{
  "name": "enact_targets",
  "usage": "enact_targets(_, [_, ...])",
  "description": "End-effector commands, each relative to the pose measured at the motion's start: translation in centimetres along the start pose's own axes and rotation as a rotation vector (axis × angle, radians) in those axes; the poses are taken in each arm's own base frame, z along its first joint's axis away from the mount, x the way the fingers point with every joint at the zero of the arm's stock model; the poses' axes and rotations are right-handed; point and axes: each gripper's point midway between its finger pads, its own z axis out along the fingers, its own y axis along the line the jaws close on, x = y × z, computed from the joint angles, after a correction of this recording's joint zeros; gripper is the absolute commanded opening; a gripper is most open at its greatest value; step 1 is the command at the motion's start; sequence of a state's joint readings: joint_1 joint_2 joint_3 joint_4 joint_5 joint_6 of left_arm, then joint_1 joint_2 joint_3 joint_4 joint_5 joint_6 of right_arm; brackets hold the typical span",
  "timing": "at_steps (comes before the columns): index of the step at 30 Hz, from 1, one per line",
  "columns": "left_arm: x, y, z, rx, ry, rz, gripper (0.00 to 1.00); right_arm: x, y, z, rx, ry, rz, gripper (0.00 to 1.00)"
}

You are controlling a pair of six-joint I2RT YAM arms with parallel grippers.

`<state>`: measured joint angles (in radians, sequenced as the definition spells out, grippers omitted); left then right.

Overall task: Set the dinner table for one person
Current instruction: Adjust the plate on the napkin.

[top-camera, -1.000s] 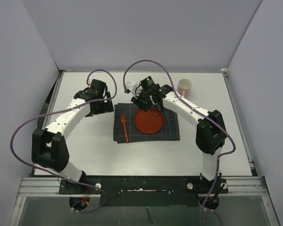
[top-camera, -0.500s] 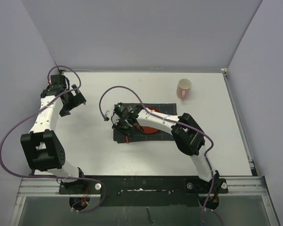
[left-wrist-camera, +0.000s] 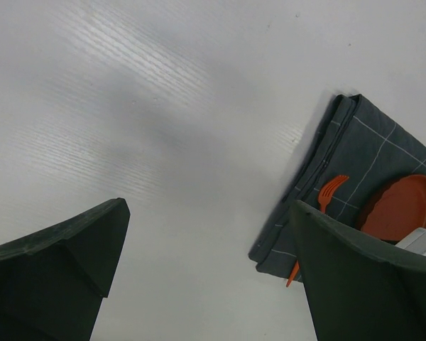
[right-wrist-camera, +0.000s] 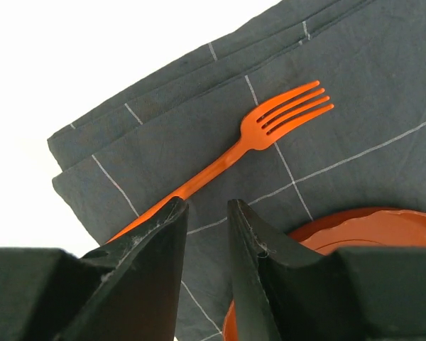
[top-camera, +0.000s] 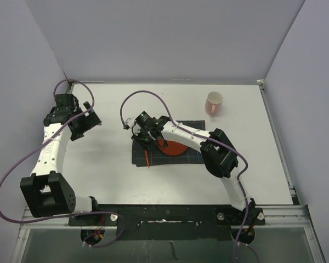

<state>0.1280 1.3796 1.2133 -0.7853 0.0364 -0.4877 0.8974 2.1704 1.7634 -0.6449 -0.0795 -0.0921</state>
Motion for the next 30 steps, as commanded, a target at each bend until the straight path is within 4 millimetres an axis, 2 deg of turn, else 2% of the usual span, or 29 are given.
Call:
enact_targets(1, [-0.5, -0.8, -1.6, 0.056, -0.051, 0.012, 0.98, -2.4, 0.5, -0.3, -0.011, -0.069, 0.009, 0.3])
enact_targets(13, [0.8, -0.2, -2.2, 0.053, -0.046, 0.024, 0.98, -2.6, 1.4, 1.1, -0.057, -0.064, 0.024, 0.3])
enact_targets(22, [1.8, 0.2, -2.4, 0.063, -0.037, 0.035, 0.98, -3.1, 1.8, 0.5, -0.085, -0.097, -0.01, 0.28])
enact_targets(23, [1.9, 0.2, -2.4, 0.066, -0.038, 0.032, 0.98, -3.1, 2.0, 0.5, -0.093, -0.1, -0.013, 0.27])
enact_targets(27, [2.1, 0.1, -2.6, 0.077, -0.044, 0.028, 0.98, -3.0, 2.1, 0.4, -0.103, -0.105, -0.024, 0.13])
enact_targets(30, [2.3, 0.1, -2.8, 0.084, -0.048, 0.027, 0.98, -2.9, 2.0, 0.5, -0.092, -0.103, -0.031, 0.12])
